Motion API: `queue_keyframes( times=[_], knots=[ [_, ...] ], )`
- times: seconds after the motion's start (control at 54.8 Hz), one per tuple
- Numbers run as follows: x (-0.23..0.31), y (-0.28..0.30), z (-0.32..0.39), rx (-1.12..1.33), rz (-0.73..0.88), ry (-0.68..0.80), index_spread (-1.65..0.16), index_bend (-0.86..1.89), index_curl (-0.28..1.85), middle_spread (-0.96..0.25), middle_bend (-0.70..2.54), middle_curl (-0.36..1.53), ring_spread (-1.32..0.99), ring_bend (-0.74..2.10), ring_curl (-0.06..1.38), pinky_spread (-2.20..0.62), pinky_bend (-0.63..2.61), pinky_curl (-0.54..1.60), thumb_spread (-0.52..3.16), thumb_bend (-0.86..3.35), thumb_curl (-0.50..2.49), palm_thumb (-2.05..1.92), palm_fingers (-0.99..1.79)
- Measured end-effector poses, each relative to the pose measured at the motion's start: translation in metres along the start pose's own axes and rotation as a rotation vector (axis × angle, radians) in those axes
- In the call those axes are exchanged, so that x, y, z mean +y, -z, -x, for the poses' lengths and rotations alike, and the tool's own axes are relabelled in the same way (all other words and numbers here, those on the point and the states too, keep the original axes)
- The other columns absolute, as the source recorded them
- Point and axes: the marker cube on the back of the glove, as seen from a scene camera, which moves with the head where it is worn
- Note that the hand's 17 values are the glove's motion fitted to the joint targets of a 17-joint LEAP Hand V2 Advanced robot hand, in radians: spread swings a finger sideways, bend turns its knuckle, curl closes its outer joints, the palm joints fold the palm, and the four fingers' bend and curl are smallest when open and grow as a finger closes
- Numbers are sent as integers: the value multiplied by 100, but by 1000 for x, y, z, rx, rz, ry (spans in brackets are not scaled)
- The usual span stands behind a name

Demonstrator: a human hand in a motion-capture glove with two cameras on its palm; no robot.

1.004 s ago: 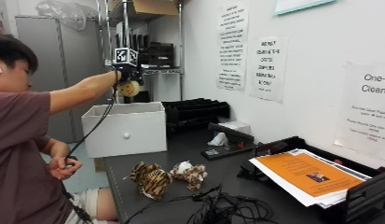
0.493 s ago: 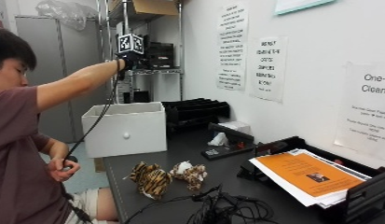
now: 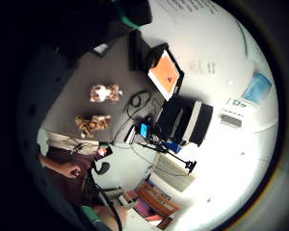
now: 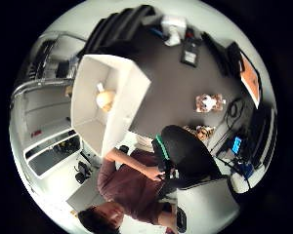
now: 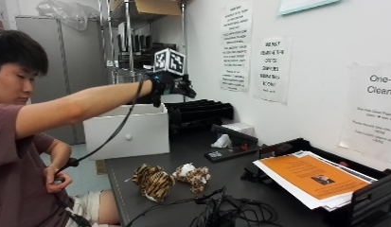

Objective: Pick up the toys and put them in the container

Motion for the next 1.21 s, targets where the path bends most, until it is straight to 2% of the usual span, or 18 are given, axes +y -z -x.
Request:
queue_keyframes(
  times=[0.128, 0.237, 0.329, 0.475, 0.566, 0.657, 0.676, 0.694, 0.712, 0.749, 0.804, 0.858, 0.877, 0.95, 1.059, 1.205],
  knots=[
    [-9, -75, -47, -80, 35, -16, -18, 1, 6, 3, 14, 28, 3, 42, 41, 6, 98, 36, 127, -1, 41, 8, -33],
    [-44, -176, -65, -207, 58, -23, -21, 5, 7, 1, 14, 27, 3, 37, 40, 6, 97, 36, 127, -2, 39, 8, -28],
    [-53, -247, -86, -216, 147, -50, -22, 6, 8, 1, 11, 26, 4, 34, 39, 7, 101, 37, 126, -2, 38, 6, -28],
    [-68, -308, -93, -262, 220, -62, -24, 9, 10, 1, 11, 24, 7, 26, 37, 8, 101, 37, 122, -2, 36, 4, -29],
    [-78, -333, -83, -346, 167, -47, -25, 15, 13, 0, 8, 22, 7, 26, 37, 8, 102, 37, 120, -2, 36, 4, -20],
    [-80, -335, -80, -327, 57, -55, -26, 31, 20, -4, 15, 22, 6, 29, 37, 8, 92, 34, 122, 2, 37, 12, 1],
    [-80, -335, -80, -326, 42, -56, -26, 33, 21, -8, 25, 25, 5, 34, 39, 8, 86, 32, 124, 3, 37, 15, 15],
    [-80, -335, -79, -326, 29, -56, -26, 32, 20, -8, 23, 24, 5, 30, 36, 8, 86, 32, 124, 2, 37, 15, 12],
    [-80, -334, -79, -327, 19, -55, -26, 35, 22, -10, 33, 28, 2, 36, 38, 7, 80, 30, 125, 4, 38, 18, 28],
    [-81, -333, -77, -335, 3, -53, -26, 40, 23, -13, 29, 27, -2, 42, 38, 5, 76, 27, 126, 4, 39, 20, 35],
    [-83, -331, -70, -353, -13, -53, -25, 45, 25, -15, 11, 22, -11, 69, 46, -11, 87, 31, 128, 10, 42, 31, 62],
    [-88, -327, -65, -363, -4, -56, -25, 45, 27, -17, 4, 18, -18, 92, 52, -18, 101, 35, 127, 14, 46, 41, 71],
    [-89, -325, -63, -364, 5, -57, -25, 43, 27, -21, 43, 28, -20, 92, 54, -20, 96, 34, 120, 16, 49, 47, 98],
    [-92, -315, -58, -372, 69, -62, -28, 65, 34, -26, 70, 37, -26, 97, 58, -28, 100, 38, 105, 13, 55, 50, 129],
    [-92, -291, -46, -349, 113, -44, -28, 90, 47, -28, 102, 52, -31, 110, 67, -36, 107, 46, 88, 10, 61, 51, 125],
    [-84, -218, -23, -354, 61, 5, -26, 110, 61, -27, 126, 65, -34, 122, 73, -43, 115, 54, 71, 6, 69, 51, 115]
  ],
)
